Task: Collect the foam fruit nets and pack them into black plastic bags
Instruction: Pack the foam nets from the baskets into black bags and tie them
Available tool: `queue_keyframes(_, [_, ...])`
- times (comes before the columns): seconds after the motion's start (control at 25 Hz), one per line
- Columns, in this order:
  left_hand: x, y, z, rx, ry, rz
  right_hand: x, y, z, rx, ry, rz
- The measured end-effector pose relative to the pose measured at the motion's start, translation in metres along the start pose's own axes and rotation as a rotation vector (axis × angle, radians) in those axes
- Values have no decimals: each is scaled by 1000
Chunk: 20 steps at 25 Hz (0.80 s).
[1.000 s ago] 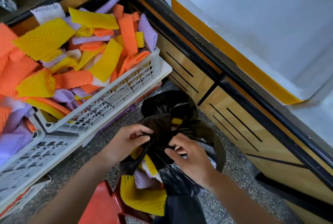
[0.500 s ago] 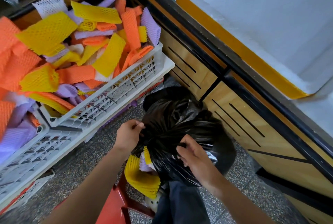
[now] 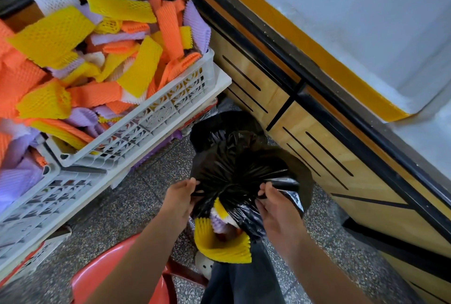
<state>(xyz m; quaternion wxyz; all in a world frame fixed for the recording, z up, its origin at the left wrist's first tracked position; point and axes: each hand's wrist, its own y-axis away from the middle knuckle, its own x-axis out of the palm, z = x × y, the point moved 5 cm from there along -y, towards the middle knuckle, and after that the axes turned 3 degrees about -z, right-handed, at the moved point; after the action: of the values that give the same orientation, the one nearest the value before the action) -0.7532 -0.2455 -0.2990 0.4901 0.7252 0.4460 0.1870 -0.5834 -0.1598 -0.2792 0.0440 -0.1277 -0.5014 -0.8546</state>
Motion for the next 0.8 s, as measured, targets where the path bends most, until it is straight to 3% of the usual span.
queue_keyframes(0.08, [10, 10, 3, -25, 72, 49, -5, 3, 6, -135, 74, -6])
queue_keyframes(0.2, [27, 34, -3, 89, 59, 199, 2, 11, 18, -468, 593, 141])
queue_keyframes(0.36, [49, 57, 1, 258, -158, 405, 8, 14, 7, -775, 1132, 263])
queue_keyframes(0.52, [66, 59, 12, 432, -421, 468, -7, 9, 9, -649, 1090, 258])
queue_keyframes(0.64, [74, 56, 16, 590, -634, 498, -20, 4, 5, -380, 899, 404])
queue_keyframes(0.72, [79, 54, 20, 601, -721, 570, -30, 1, 2, -219, 842, 507])
queue_keyframes(0.8, [82, 53, 23, 631, -782, 611, -45, -3, 5, -156, 857, 510])
